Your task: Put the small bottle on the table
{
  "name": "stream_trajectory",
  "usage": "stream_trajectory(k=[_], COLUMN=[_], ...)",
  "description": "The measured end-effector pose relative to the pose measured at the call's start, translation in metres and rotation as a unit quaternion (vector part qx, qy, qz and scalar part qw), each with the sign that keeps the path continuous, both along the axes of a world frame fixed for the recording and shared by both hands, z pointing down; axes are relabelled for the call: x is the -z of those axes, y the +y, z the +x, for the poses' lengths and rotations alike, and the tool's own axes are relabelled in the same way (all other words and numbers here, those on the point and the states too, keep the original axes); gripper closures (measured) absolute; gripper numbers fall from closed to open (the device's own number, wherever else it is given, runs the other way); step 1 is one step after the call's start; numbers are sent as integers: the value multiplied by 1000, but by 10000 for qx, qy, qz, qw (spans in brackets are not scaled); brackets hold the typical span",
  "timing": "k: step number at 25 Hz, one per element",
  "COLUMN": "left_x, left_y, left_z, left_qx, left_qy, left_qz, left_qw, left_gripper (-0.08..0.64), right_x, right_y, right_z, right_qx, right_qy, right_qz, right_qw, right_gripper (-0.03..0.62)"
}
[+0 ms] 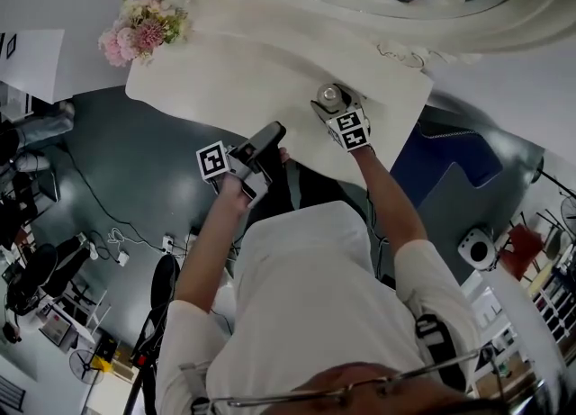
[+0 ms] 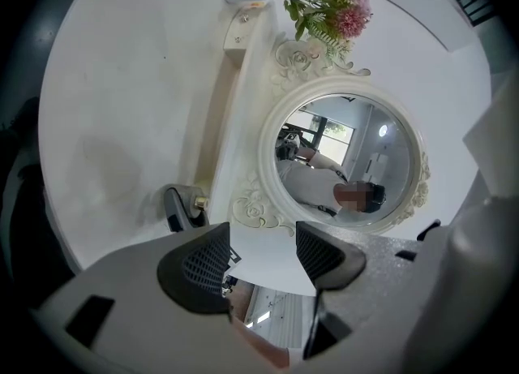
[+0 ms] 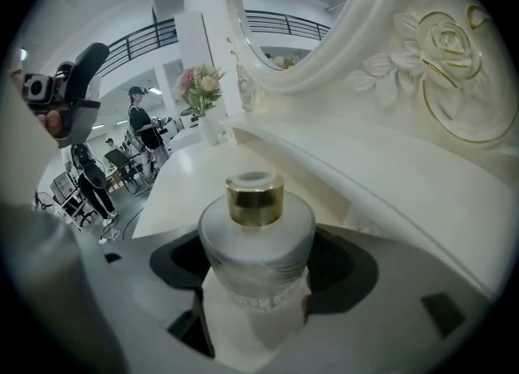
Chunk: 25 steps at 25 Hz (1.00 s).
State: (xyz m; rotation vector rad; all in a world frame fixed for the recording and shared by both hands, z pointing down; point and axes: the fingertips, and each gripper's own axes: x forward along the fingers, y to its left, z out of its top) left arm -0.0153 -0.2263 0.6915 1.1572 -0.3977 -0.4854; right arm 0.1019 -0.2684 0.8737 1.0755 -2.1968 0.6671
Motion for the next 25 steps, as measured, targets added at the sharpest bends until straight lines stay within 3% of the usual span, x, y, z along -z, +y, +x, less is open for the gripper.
stream_trajectory(k=[7, 12, 25], left_x=[-7, -7, 3], left_y=[12, 15, 25], left_z=[5, 7, 6], left_qx=[26, 56, 153], left_qy=[-1, -8, -61], left_qz=[-104, -95, 56], left_qw=[9999, 9999, 9998], left_gripper=[305, 305, 305], right_x=[-3, -8, 26], right_y=[-6, 0, 8], right_z=[2, -1, -1], right_qx=[-68, 100, 161], right_qy=[97, 506, 278], right_qz=[152, 218, 464], right_qw=[9998, 9984, 9984], right_gripper=[247, 245, 243])
